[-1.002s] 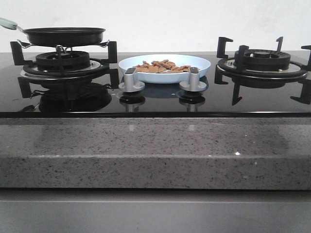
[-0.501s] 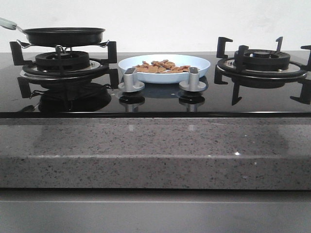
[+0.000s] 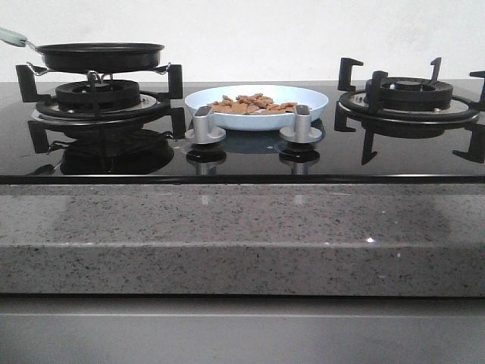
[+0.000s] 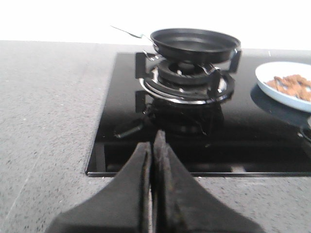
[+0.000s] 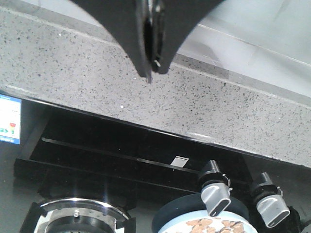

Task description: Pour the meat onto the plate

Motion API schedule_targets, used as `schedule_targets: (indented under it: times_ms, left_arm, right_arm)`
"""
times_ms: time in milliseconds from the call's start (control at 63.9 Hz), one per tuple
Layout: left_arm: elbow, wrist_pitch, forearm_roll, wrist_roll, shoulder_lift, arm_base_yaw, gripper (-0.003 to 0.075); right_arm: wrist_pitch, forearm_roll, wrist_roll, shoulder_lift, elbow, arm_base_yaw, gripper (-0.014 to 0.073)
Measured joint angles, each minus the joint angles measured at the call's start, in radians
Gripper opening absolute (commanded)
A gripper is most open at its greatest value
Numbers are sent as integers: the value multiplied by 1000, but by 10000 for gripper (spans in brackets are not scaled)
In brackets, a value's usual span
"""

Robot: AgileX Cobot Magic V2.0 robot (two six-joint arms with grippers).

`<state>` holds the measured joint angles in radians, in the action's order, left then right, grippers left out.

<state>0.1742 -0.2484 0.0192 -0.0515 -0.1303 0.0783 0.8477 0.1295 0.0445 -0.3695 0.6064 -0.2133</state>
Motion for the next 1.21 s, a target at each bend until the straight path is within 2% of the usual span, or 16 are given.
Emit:
schedule_targets:
  times_ms: [219, 454, 1205]
  left_arm:
    - [-175, 164, 19, 0, 134, -14, -20]
    - [-178, 271, 25, 0, 134, -16, -20]
    - [-178, 280, 25, 0, 134, -16, -20]
  right_arm:
    - [0, 0, 0, 0, 0, 0, -69]
    - [1, 0, 0, 0, -1, 0, -69]
    - [2, 0, 0, 0, -1, 0, -69]
